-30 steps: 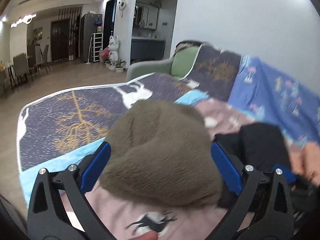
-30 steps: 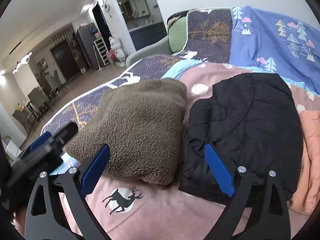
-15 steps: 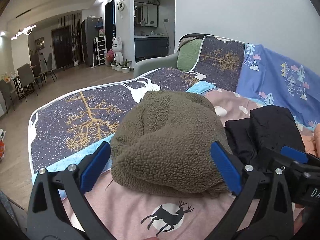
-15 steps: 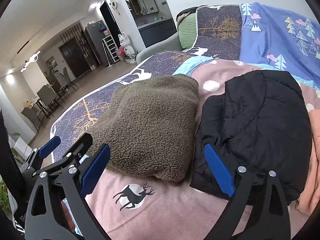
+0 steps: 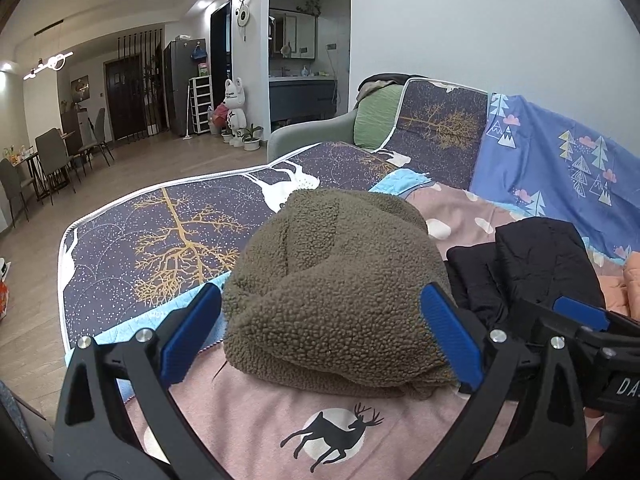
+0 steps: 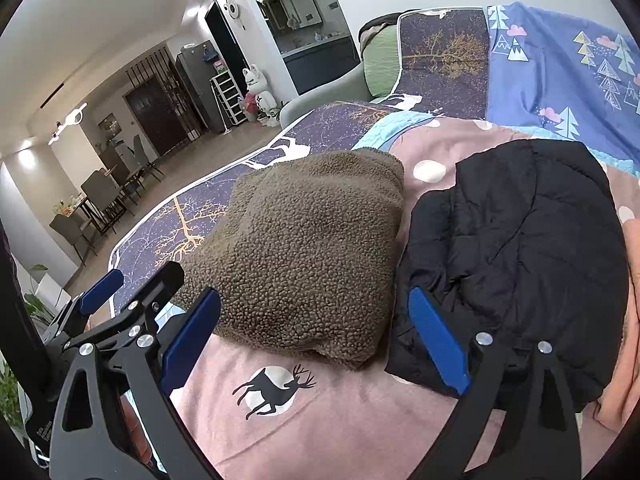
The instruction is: Fold large clothes
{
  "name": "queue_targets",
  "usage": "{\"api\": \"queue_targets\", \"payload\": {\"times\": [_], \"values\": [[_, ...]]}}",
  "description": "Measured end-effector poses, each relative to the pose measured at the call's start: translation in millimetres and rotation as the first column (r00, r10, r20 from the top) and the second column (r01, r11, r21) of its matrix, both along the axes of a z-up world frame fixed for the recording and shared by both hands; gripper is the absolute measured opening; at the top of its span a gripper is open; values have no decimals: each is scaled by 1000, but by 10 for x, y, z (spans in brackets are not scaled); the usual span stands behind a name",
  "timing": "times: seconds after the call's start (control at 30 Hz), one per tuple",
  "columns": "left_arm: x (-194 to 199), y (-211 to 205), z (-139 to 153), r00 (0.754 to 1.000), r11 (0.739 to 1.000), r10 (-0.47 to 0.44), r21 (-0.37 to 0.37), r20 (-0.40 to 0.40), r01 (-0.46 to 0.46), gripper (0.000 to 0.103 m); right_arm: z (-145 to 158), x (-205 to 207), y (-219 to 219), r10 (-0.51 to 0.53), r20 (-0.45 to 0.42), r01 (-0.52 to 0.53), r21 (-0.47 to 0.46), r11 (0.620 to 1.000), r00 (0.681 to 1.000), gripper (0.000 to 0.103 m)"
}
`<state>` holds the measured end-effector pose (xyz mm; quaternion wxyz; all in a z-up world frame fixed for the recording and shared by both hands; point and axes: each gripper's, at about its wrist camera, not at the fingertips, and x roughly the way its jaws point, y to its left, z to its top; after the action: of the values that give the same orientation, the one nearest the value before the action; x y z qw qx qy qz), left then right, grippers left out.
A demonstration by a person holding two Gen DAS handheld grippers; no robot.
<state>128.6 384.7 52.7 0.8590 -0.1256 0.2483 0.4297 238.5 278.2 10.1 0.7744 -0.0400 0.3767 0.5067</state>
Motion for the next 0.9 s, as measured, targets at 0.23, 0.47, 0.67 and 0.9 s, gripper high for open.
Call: {"api": "queue_targets", "payload": {"times": [0.23, 0.47, 0.67, 0.9], "values": [[-18, -5, 3, 1000, 1000, 5, 1, 5, -5, 101, -18, 1, 0, -1, -2, 1, -4, 1000, 1000, 95], [-26, -4, 0, 1000, 1000, 7, 1, 3, -7, 101, -29, 3, 1, 0, -8, 0, -3, 1000, 1000, 95], [-8, 1, -2, 1000, 1000, 7, -2, -1, -7, 101, -53, 4, 3, 1, -14, -2, -9, 1000, 1000, 95], [-28, 9, 3, 1000, 1000, 10, -14, -5, -10, 101, -63, 10, 3, 4, -21, -4, -9, 1000, 1000, 95]]}}
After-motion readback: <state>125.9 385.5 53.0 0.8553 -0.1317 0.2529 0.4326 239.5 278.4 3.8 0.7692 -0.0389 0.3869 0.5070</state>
